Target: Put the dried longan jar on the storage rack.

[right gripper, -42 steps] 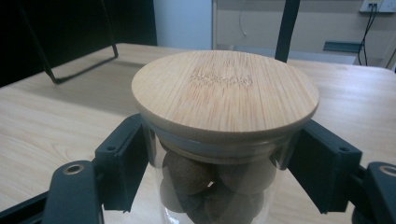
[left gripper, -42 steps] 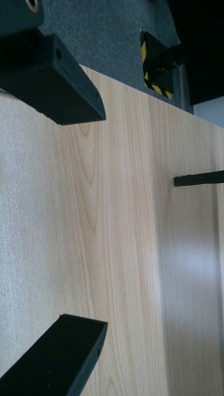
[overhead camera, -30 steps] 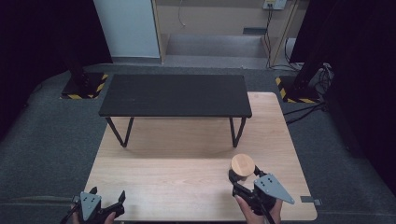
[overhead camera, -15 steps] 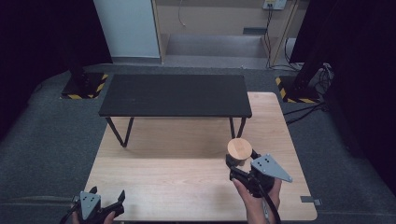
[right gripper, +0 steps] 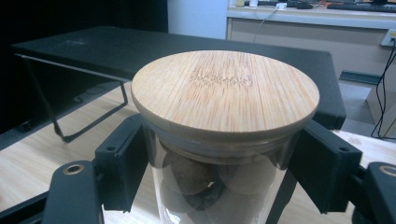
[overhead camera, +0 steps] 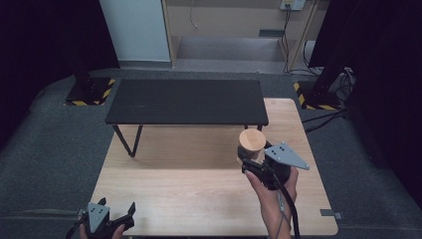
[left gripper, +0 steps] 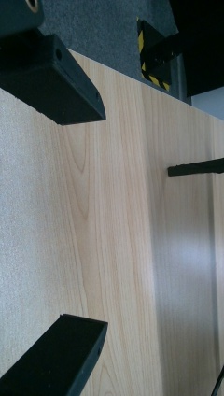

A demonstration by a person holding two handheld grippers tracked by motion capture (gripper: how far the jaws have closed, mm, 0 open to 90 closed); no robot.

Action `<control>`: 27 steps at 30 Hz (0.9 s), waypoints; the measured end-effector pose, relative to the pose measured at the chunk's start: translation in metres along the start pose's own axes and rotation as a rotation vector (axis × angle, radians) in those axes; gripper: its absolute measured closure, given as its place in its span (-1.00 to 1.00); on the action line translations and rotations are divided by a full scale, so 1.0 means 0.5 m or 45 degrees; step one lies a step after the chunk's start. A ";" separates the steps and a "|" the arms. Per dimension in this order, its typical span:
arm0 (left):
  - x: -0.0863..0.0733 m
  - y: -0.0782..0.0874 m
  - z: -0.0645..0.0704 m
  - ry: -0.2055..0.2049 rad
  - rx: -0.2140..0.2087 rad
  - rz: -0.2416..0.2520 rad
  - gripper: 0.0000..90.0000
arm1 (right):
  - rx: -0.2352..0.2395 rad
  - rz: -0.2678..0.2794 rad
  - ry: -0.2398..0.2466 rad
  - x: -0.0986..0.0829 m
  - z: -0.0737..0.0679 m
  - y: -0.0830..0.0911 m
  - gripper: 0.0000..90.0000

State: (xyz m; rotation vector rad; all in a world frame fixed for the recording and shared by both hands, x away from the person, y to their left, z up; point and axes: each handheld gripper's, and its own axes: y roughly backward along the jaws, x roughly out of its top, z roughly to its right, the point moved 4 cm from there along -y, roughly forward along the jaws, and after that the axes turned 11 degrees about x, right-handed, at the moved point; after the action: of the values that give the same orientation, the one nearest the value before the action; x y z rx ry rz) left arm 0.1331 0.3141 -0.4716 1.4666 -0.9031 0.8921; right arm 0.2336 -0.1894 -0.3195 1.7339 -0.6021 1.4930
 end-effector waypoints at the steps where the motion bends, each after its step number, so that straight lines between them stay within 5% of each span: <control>1: 0.000 -0.001 0.000 0.001 -0.002 0.000 -0.98 | -0.004 -0.002 0.002 0.012 0.005 -0.008 -0.42; 27: 0.002 -0.009 -0.002 0.000 -0.006 -0.008 -0.98 | -0.004 0.022 0.038 0.115 0.037 -0.120 -0.42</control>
State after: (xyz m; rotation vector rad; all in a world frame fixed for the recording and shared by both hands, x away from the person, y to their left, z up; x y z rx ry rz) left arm 0.1375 0.3152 -0.4726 1.4647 -0.8997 0.8850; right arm 0.3027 -0.1608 -0.2785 1.7051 -0.6052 1.5268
